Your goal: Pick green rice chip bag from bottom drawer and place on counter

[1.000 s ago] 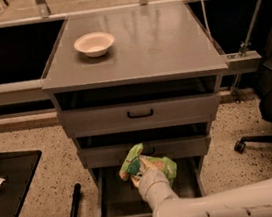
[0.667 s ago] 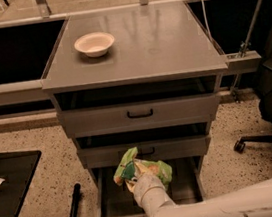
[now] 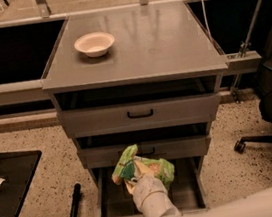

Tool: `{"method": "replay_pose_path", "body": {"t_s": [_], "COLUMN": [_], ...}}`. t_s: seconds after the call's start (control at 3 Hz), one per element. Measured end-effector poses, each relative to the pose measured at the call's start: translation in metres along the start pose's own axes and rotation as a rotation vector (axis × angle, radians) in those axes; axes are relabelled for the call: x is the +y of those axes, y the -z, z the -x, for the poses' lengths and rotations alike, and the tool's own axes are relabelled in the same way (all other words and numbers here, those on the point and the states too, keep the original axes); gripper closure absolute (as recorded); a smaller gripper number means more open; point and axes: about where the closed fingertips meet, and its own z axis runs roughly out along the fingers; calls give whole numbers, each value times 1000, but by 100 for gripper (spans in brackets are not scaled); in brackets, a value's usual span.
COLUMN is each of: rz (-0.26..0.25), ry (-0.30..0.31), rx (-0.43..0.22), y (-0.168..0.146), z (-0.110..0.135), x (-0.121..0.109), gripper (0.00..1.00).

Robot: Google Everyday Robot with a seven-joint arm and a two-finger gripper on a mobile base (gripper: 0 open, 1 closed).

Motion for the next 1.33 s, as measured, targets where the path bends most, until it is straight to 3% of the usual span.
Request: {"method": "replay_pose_path", "body": {"t_s": [0.33, 0.67, 1.33], "rz": [-155, -237, -213], "ry": [88, 157, 145], "rx": [4, -38, -29], "y": [73, 104, 88], "z": [25, 58, 60], "x": [-52, -76, -89], "gripper": [100, 100, 100]}}
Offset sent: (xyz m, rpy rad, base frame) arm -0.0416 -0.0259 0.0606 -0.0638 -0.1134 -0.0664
